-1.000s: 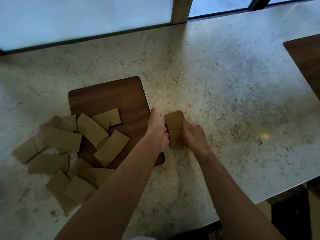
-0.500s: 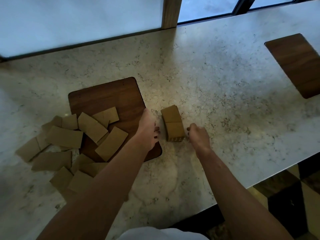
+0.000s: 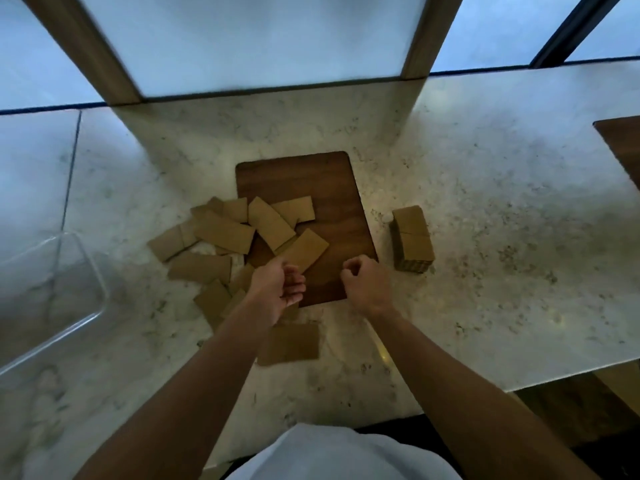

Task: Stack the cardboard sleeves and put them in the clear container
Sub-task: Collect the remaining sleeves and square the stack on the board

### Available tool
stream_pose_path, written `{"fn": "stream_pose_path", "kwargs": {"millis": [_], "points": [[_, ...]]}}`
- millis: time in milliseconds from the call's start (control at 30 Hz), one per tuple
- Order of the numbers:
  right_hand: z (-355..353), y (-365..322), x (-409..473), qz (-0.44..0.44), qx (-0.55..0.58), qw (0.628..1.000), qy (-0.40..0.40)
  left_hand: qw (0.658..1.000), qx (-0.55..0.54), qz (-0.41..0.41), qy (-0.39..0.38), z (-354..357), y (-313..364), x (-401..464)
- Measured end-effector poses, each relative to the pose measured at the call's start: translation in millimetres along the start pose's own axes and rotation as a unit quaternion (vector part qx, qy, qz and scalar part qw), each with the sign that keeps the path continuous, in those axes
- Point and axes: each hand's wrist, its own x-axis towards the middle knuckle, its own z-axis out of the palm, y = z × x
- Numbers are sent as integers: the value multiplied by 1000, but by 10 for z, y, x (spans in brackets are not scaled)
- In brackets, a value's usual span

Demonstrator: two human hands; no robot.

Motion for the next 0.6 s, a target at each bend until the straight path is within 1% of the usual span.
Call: {"fn": "stream_pose_path", "kwargs": {"millis": [100, 167, 267, 333, 400, 467, 533, 567, 600], "points": [[74, -204, 156, -28, -39, 999, 22, 1000, -13, 21, 19, -170, 44, -43], [229, -402, 175, -46, -124, 991, -4, 997, -19, 46, 54, -446, 44, -59], [387, -525, 222, -62, -234, 970, -27, 993, -5, 74, 95, -721, 32, 4], [421, -522, 248, -61, -246, 967, -32, 990, 12, 85, 114, -832, 48, 64], [415, -518, 339, -64, -185, 980, -21, 986, 36, 94, 133, -903, 114, 149], [322, -485, 421, -51, -64, 996, -24, 979, 77, 119, 146, -921, 154, 215], [175, -514, 482, -23, 63, 996, -63, 970, 112, 158, 145, -883, 207, 266], [107, -549, 495, -25, 85, 992, -91, 966, 134, 178, 131, -843, 250, 274], [52, -589, 509, -42, 84, 987, -129, 962, 167, 195, 95, -808, 293, 287]]}}
